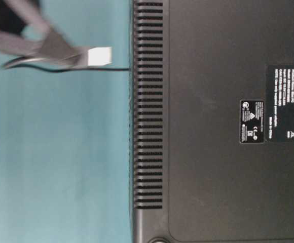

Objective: Insert the USB into the PC box with both arms.

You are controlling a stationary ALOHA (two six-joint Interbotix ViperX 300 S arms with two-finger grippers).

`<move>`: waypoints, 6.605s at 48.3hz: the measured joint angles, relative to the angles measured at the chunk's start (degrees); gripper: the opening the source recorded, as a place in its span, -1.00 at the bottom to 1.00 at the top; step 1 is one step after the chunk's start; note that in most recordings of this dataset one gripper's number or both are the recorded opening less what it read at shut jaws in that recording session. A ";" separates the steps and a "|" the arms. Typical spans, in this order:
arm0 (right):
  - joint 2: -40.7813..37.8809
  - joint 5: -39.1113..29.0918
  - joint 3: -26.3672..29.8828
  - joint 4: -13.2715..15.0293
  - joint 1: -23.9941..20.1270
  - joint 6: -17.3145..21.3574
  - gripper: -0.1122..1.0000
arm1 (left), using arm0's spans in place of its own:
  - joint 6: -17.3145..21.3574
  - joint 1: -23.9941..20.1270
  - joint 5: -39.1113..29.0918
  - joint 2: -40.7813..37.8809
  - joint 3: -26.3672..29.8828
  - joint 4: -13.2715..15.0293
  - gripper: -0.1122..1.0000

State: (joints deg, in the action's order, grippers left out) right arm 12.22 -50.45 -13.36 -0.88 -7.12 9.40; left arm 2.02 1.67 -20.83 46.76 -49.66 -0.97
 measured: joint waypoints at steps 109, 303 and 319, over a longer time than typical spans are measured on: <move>-7.65 0.70 2.81 10.63 -2.37 3.43 -0.62 | 0.09 0.35 2.29 0.35 -1.14 0.00 -0.80; -5.80 1.23 0.44 20.21 -6.77 11.43 -0.67 | -1.93 0.97 6.42 0.26 -2.20 0.00 -0.80; -5.36 3.34 -0.79 20.39 -6.77 11.78 -0.67 | -1.93 1.23 6.50 0.26 -2.20 0.00 -0.80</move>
State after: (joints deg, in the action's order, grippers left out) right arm 6.86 -47.11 -14.15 19.51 -13.89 21.18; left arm 0.09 2.90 -14.33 47.02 -51.86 -0.97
